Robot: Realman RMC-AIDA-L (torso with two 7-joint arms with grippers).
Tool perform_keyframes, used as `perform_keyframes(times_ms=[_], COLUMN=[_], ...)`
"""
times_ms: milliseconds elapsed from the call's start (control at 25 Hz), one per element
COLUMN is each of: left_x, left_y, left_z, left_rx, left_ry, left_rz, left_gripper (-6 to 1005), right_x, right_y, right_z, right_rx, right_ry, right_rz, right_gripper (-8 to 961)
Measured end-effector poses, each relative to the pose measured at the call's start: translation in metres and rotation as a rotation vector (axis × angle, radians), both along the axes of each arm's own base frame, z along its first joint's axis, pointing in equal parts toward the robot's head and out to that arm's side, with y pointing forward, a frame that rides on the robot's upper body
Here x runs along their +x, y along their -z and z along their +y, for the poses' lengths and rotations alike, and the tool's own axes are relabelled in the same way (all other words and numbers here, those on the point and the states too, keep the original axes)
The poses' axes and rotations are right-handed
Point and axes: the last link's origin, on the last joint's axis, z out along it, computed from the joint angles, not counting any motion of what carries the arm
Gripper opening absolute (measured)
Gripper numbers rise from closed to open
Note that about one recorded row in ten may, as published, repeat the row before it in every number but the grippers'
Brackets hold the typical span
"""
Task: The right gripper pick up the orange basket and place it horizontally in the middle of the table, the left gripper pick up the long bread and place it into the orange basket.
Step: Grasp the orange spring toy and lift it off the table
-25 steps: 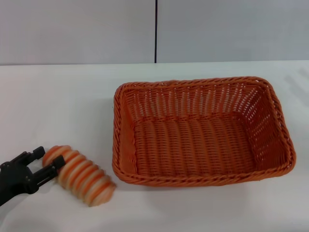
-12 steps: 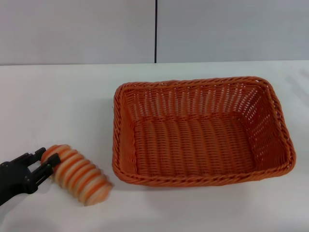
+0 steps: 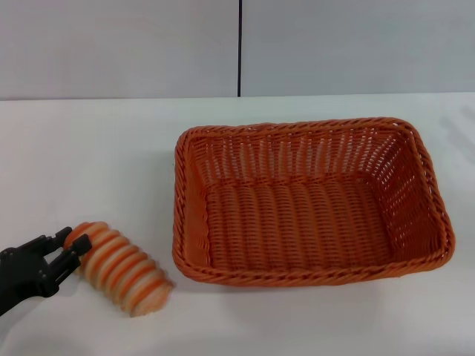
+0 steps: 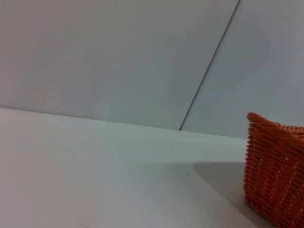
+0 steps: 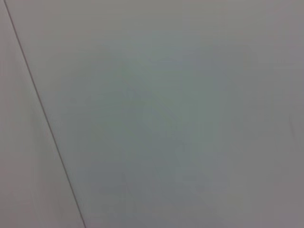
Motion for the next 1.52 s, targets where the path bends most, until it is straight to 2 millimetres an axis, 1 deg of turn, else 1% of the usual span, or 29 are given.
perform_keyframes(times_ms=[360,1040,1120,1360,1520], left_x=[0.0001,0.0014,0.0015,0.0021,0.0028], left_y=[0.0001,0.0000,-0.0001,-0.0001,-0.0002], left_z=[0.0001,0.0028,0.0031,0.0030,0.0029], left_rx=[-0.001,0.000,0.000,-0.001,-0.001], left_ry=[0.000,0.005,0.005,0.007,0.011], left_rz=[0.000,-0.002,-0.003,-0.006,-0.010], left_gripper=[342,208,162,118,115], right_x=[-0.0001,-0.0002,-0.0004,-0.0007,-0.0007], right_y=[0.0002,0.0002,0.0001,-0.0004,-0.0005], right_z=[0.0000,0.0023,0.0027,0.0035,0.0035], right_rx=[0.000,0.002,0.002,0.003,0.003], right_ry=[0.000,0.005,0.004,0.003,0.003], right_rz=[0.000,-0.004,-0.004,-0.006,-0.006], right_gripper=[593,592,593,592,592])
